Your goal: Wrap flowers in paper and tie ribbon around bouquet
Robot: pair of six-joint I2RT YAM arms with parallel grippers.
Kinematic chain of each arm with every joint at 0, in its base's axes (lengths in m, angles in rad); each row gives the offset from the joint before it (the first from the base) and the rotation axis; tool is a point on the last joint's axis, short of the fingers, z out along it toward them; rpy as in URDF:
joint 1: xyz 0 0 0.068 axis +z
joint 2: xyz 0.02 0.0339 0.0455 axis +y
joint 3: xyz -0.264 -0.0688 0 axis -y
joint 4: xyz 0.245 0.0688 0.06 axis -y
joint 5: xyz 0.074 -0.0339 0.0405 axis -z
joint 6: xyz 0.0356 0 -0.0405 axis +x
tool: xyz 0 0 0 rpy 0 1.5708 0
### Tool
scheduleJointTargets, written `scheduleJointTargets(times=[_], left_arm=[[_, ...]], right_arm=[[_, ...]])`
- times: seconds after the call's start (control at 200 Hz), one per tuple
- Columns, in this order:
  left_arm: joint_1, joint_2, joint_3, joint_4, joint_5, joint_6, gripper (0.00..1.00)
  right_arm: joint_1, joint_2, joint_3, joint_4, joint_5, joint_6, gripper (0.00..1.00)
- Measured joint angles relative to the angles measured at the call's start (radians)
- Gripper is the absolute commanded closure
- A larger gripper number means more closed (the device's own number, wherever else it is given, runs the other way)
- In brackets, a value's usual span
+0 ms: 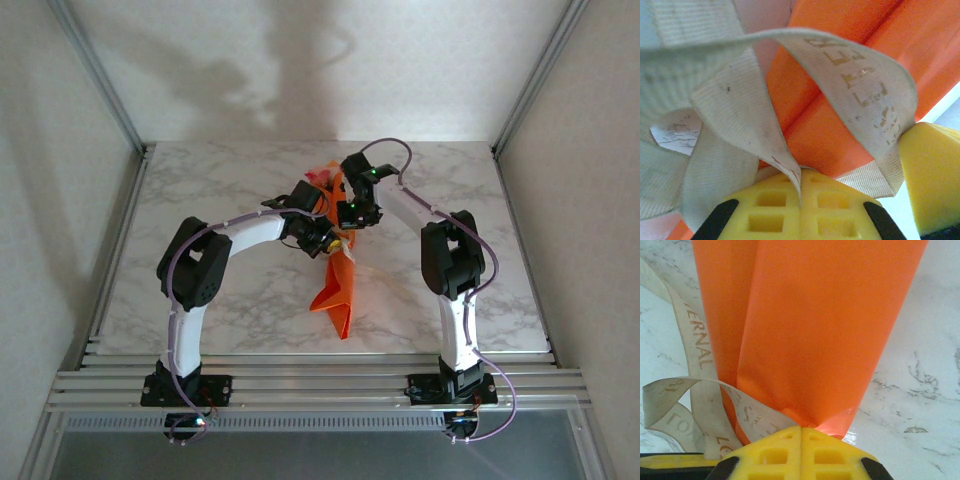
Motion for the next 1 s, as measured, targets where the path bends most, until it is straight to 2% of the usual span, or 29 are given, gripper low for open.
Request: scheduleJointTargets(times=[0.215,0.405,0.741,1.001], left_arm=[[0.000,0.000,0.000,-0.002,0.000,0.000,1.00],[0.000,0.000,0.000,-0.004,0.000,0.000,1.00],[0.000,0.000,0.000,-0.005,-0.009,-0.004,1.00],[0.000,0.000,0.000,-0.013,-0.020,-0.019,1.00]], right_arm=[[0.000,-0.029,-0.024,0.008,0.006,0.023,1.00],[0.000,-0.131,-0.108,0.045,-0.008,0.056,1.00],[-0.006,-0.268,-0.315,0.188,-0.190,0.075,1.00],[-0.016,-0.311,-0.451,0.260,-0.240,0.074,1.00]])
